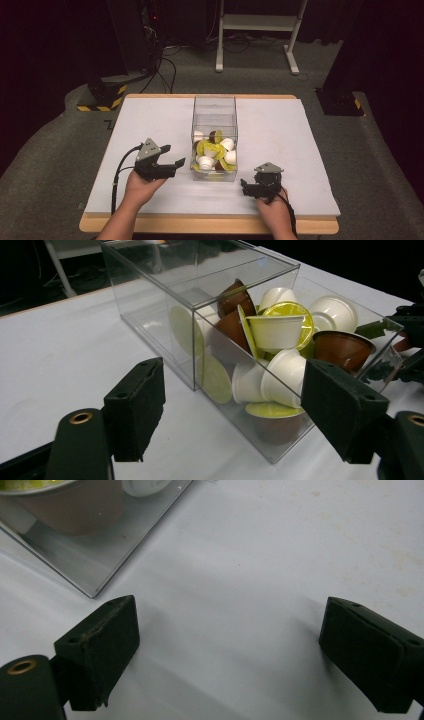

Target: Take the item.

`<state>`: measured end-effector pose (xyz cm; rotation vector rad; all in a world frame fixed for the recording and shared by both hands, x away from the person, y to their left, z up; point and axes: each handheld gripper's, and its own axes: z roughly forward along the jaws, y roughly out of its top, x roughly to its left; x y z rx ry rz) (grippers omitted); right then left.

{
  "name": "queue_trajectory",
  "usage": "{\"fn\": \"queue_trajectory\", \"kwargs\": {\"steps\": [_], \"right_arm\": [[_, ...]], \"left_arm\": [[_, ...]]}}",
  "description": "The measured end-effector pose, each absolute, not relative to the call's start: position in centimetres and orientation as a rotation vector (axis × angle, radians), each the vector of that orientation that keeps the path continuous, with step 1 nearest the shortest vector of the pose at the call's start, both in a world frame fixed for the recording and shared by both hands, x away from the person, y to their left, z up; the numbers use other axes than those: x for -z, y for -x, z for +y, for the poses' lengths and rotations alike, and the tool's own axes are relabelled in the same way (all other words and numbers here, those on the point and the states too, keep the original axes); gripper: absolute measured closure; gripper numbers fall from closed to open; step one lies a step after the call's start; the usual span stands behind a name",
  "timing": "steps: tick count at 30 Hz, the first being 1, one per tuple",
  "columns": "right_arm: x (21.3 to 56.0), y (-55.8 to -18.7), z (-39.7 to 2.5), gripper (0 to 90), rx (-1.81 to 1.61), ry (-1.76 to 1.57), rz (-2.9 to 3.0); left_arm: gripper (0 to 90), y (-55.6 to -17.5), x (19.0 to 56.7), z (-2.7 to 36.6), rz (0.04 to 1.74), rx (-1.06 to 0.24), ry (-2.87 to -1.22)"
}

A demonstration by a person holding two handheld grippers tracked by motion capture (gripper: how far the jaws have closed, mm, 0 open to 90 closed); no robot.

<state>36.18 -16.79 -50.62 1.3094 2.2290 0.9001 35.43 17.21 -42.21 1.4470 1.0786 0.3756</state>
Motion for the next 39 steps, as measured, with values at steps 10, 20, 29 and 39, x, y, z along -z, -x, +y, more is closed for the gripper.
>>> {"fn": "queue_trajectory", "kwargs": {"steps": [10,20,29,39], "right_arm": [[50.6,-36.2,-16.8,8.9,-0.900,-1.307,2.229],[50.6,-36.2,-16.8,9.0,-0.903,-1.312,2.228],[50.6,-36.2,-16.8,9.1,-0.909,-1.316,2.232],[50.6,-36.2,-16.8,9.0,-0.908,-1.315,2.232]], "left_arm": [[25.1,-35.5,41.5,16.1,1.078,-0.334,-1.431],[22.3,-35.7,41.6,15.0,1.061,-0.354,-1.460],[27.0,-36.6,41.5,13.5,1.042,-0.301,-1.470],[30.6,-37.3,41.6,12.3,1.017,-0.308,-1.503]]}}
